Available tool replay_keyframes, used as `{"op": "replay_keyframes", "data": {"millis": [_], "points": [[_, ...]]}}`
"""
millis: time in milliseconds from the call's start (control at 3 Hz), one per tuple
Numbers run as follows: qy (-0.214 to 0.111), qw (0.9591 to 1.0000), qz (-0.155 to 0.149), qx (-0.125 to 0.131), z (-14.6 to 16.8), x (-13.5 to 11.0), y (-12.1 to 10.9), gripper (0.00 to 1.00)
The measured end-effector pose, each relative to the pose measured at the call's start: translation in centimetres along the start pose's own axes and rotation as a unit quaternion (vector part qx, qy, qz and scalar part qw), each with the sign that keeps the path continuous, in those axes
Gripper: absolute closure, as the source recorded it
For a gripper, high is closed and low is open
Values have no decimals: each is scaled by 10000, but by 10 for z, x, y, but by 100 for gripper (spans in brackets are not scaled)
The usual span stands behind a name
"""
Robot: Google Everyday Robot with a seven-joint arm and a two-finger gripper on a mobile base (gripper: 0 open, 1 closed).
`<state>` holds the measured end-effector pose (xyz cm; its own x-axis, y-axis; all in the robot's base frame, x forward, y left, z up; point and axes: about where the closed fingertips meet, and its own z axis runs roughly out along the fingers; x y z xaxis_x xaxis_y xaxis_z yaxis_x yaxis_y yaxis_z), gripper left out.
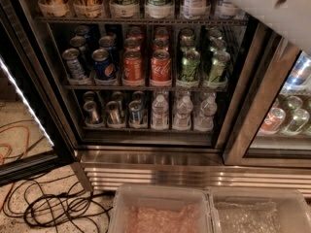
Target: Pick blue plastic bottle from top shelf of fridge
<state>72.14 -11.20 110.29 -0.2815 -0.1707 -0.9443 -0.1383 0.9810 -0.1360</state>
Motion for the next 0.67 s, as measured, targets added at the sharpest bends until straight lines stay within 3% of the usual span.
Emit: {"op": "replay_keyframes", "data": {"millis": [667], "points": [[9, 9999, -24, 139, 15, 4, -9, 33]]}}
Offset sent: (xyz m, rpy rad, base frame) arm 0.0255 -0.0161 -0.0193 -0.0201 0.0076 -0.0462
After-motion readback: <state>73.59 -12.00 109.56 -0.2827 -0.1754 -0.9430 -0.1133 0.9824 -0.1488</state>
